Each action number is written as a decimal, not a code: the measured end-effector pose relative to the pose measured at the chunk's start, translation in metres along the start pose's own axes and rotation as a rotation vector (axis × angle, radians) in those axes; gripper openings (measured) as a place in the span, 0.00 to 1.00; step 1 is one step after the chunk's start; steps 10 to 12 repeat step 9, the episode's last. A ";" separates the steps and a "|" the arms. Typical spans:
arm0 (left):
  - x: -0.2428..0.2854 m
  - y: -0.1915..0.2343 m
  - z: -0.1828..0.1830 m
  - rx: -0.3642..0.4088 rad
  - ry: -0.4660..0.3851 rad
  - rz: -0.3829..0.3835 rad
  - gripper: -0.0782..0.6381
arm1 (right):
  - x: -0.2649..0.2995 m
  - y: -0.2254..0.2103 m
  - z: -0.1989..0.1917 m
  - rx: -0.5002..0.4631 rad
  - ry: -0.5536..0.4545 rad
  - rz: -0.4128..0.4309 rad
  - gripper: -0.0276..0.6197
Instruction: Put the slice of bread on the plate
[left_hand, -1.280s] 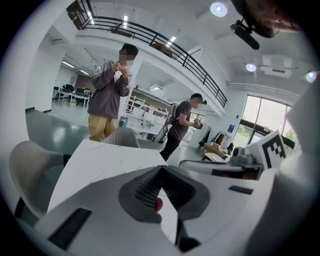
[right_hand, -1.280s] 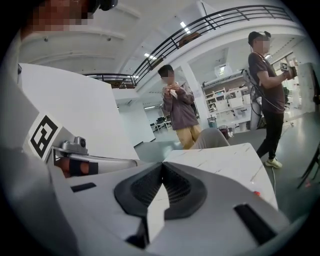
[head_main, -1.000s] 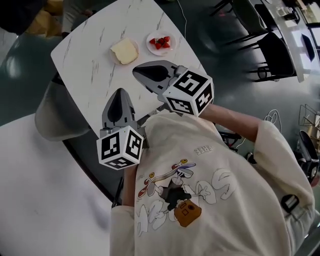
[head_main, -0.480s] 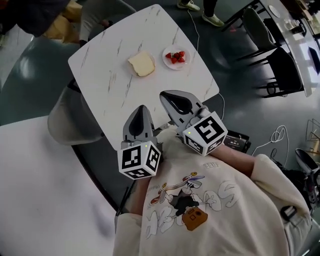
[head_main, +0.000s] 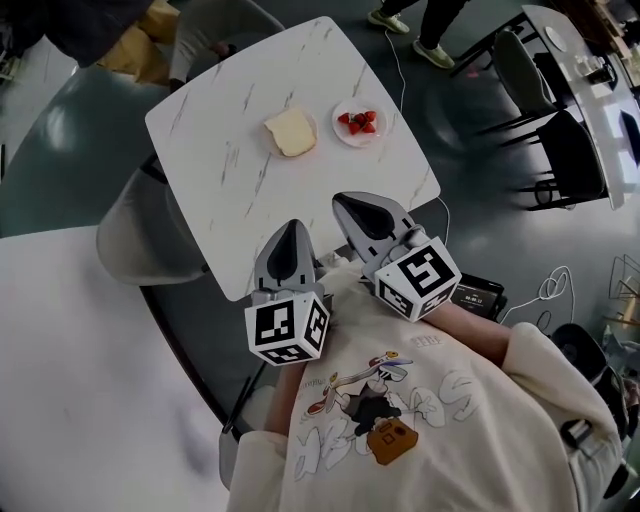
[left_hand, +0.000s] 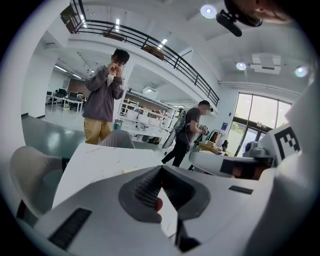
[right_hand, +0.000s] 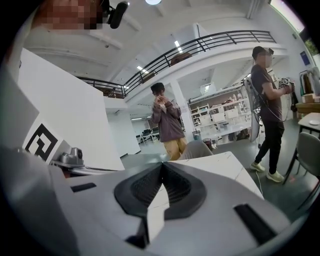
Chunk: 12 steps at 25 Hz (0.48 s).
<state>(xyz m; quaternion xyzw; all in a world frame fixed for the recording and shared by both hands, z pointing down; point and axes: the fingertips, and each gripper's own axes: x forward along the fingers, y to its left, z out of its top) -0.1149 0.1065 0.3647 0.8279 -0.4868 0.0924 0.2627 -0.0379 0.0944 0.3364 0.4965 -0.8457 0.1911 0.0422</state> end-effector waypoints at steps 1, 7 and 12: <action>-0.002 0.001 -0.001 -0.004 0.000 0.003 0.12 | 0.000 0.002 -0.001 -0.003 0.002 0.004 0.05; -0.012 0.006 -0.008 -0.015 0.001 0.015 0.12 | -0.004 0.011 -0.008 0.003 0.010 0.017 0.05; -0.016 0.007 -0.009 -0.020 0.000 0.018 0.12 | -0.004 0.015 -0.008 0.000 0.010 0.022 0.05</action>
